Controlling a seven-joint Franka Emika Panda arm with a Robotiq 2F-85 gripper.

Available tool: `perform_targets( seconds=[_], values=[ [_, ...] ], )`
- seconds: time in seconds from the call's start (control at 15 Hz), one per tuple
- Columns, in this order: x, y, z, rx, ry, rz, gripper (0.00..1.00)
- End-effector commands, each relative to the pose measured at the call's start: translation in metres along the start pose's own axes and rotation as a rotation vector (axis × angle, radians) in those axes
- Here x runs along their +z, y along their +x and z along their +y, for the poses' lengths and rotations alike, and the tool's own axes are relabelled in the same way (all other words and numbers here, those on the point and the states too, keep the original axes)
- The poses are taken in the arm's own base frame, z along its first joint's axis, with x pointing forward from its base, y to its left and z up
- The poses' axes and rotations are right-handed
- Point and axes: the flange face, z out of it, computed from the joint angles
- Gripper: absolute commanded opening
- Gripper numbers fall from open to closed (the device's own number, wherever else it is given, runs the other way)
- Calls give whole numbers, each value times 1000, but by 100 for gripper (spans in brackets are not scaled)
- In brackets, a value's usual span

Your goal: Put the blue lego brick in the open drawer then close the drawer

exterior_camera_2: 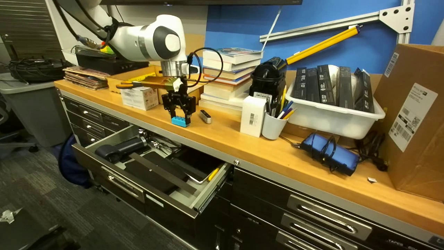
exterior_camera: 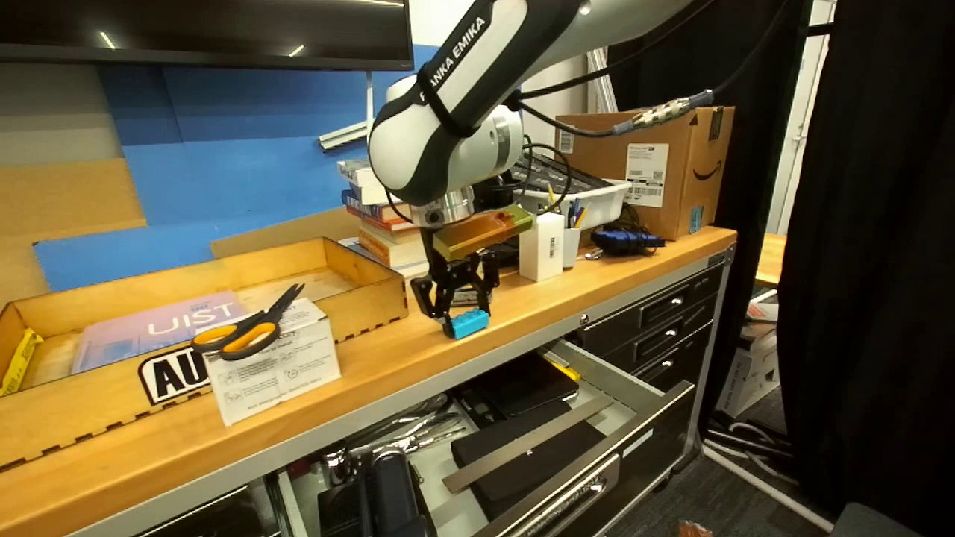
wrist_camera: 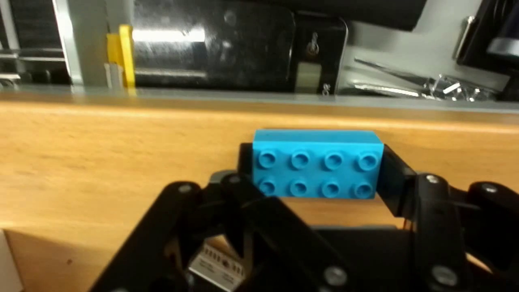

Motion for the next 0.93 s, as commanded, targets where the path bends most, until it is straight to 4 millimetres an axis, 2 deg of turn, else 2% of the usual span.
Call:
perform_targets(
  seconds=[0.0,0.2,0.33,0.53,0.6,0.67,0.73,0.87],
  values=[
    [8,-57,19,39,26,-48,46],
    [37,-87,17,90,21,-97,46],
    [62,-100,5,90,-5,-113,46],
    [88,-109,-19,80,-38,-94,46],
    [92,-112,-25,79,-41,-97,62],
    [91,-115,-28,70,-49,-105,93],
    [91,-118,-29,69,-51,-110,94],
    [79,-127,-11,73,-46,-138,100]
  ],
)
